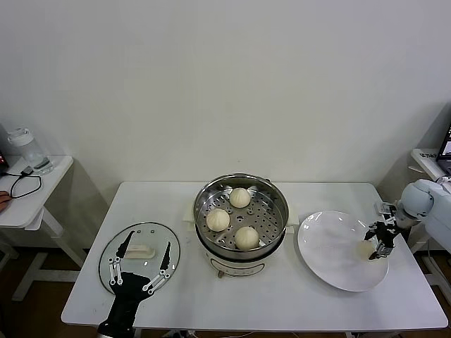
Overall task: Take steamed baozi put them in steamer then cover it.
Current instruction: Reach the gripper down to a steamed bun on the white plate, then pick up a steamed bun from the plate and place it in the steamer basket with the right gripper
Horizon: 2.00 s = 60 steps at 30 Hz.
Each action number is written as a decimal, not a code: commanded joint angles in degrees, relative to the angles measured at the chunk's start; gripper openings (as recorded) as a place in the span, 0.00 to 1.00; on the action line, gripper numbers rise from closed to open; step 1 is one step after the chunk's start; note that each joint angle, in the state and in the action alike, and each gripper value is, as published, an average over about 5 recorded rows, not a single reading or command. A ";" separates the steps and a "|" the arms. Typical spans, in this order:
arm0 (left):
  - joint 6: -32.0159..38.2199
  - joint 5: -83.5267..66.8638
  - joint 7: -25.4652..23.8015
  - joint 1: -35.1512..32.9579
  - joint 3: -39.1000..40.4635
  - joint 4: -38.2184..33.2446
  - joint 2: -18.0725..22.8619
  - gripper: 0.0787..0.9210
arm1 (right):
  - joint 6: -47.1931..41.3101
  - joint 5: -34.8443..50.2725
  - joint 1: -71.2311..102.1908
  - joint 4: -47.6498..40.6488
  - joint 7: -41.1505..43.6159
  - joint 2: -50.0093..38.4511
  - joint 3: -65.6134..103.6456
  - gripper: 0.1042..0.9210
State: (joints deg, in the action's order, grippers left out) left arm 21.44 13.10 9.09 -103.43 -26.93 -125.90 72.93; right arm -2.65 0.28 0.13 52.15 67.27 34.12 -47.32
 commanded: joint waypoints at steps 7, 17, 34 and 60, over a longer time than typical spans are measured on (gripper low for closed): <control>-0.17 0.01 0.02 0.35 0.06 0.05 -0.23 0.88 | 1.55 0.23 -11.48 6.61 5.40 -1.13 -4.54 0.66; -0.36 0.09 0.02 0.65 0.60 -0.10 -0.72 0.88 | 1.68 14.93 -42.90 14.97 14.70 8.57 -25.86 0.68; -0.19 -0.13 0.20 0.78 0.34 -0.43 -1.27 0.88 | -3.96 26.20 -47.12 21.45 10.15 27.23 -35.33 0.68; 0.25 -0.08 0.26 0.23 -0.70 -0.56 -0.66 0.88 | -3.81 16.06 -34.32 16.53 4.60 29.77 -34.78 0.69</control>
State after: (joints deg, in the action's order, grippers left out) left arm 21.59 13.01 9.34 -103.13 -27.45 -126.53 72.26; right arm -6.37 18.40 -37.12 69.58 72.79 62.80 -81.56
